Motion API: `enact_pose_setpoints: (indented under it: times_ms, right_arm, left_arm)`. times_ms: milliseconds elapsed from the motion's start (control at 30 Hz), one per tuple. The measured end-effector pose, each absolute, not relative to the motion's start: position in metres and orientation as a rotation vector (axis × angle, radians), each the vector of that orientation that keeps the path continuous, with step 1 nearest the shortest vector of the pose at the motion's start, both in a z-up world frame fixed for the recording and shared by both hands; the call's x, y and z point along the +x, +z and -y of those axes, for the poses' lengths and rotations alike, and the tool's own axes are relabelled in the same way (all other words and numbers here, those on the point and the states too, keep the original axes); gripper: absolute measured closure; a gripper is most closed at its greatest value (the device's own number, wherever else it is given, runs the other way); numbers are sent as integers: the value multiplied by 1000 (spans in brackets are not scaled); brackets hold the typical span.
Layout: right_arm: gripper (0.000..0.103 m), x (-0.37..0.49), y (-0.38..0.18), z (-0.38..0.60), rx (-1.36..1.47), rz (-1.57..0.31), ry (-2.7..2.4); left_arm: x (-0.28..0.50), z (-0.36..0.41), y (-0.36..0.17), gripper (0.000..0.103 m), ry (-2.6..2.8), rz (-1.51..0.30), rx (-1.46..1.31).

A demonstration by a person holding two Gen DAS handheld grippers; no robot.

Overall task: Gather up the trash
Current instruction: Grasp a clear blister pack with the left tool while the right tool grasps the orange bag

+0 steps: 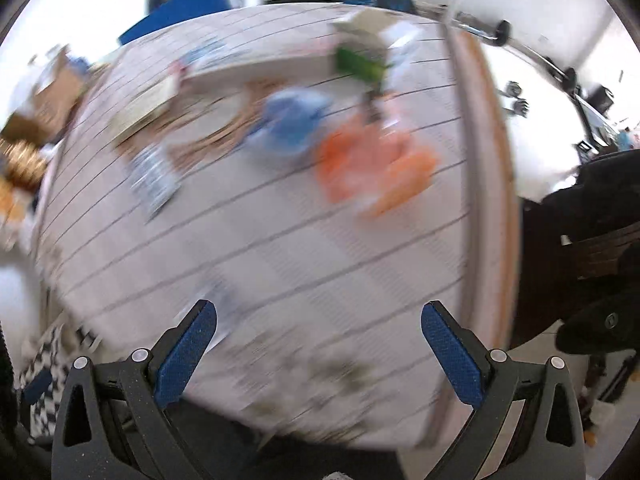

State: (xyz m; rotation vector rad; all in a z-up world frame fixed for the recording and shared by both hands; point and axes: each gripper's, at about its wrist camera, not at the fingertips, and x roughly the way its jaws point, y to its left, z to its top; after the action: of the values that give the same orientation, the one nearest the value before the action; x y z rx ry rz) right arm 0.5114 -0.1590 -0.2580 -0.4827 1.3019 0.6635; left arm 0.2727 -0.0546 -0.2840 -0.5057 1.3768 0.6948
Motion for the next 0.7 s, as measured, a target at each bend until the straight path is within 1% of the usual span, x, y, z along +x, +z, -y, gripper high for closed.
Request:
enact_pose_setpoints:
  times_ms: [133,300,333,433,467,500,533,600,667,700]
  right_arm:
    - [0,571,-280,149,-483,-1344,660]
    - [0,618,-313,124,-506,-1390,687]
    - [0,620,-323,118,-506,-1400,691]
    - [0,627,-345,104,-496,-1454,718]
    - [3,628,-348,101,-491,-1462,725]
    - [11,625,-354,98,-492,-1473,736]
    - [17,622,-358,96,-496,-1482,739]
    - [45,617,-365,94,-498,-1491,745]
    - [55,612,-365,98,-492,-1470,741]
    - [63,609,-365,100,-485,-1472,746]
  left_arm:
    - [349,61,-328,2,503,-1520,-463]
    - [389,61,-373,3,406,-1649,-378]
    - [389,58,-377,12,412,-1662,-382]
    - [381,47,-374,31,428,-1619,-494]
    - [378,43,-373,37,446,-1608,-513]
    - [374,39,-372,41,466,-1598,-534]
    - [369,35,-371,46,494,-1590,-565]
    - [356,21,-369,48,578,-1577,-640]
    - [340,2,-369,48,684,-1538,-749]
    - [329,-7,-370,48,730,-1514,-822]
